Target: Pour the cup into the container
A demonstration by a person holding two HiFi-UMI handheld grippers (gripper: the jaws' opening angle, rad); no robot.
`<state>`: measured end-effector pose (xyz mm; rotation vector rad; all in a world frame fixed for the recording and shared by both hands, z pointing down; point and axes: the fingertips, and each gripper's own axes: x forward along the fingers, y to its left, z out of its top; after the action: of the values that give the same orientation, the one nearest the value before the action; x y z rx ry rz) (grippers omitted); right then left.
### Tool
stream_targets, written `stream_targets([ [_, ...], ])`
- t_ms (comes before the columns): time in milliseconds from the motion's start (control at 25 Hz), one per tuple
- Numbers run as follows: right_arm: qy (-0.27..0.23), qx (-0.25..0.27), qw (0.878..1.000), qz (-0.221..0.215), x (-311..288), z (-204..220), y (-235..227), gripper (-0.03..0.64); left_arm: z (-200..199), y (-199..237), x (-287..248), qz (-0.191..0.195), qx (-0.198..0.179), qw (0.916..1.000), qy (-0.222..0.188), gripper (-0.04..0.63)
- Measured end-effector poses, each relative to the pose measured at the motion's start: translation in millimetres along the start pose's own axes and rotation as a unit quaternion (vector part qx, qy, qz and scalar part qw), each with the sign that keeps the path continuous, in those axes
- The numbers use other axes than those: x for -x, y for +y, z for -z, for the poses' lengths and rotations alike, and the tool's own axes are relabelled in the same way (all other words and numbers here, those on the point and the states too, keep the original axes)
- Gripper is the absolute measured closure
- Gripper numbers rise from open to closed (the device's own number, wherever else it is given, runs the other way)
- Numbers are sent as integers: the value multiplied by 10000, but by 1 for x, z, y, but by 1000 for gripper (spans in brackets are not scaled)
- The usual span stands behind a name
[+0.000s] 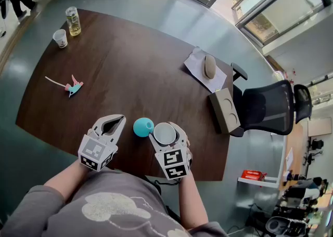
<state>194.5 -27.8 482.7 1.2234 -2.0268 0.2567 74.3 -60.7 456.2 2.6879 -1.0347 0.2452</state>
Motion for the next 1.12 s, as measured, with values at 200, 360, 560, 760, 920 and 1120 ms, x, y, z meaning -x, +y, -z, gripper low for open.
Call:
stream_targets([
  [200, 395, 113, 9990, -183, -3, 5, -1, 318, 0, 3, -3, 7, 26, 10000, -11, 589],
  [360, 618, 197, 9974, -308, -5, 6, -1, 317, 0, 3, -4, 23, 51, 10000, -27, 589],
  [560, 741, 317, 9959, -399, -8, 3, 0, 317, 1, 4, -5, 27, 68, 10000, -9, 589],
  [760, 1021, 396, 9930, -452, -9, 5, 1, 317, 3, 5, -6, 34, 102, 9999, 3, 589],
  [920, 1136, 449, 9915, -452, -10, 2, 1, 317, 4, 5, -7, 47, 133, 9999, 7, 589],
  [1120, 1341, 626, 9882, -384, -13, 2, 0, 316, 5, 6, -9, 69, 161, 9998, 10, 589],
])
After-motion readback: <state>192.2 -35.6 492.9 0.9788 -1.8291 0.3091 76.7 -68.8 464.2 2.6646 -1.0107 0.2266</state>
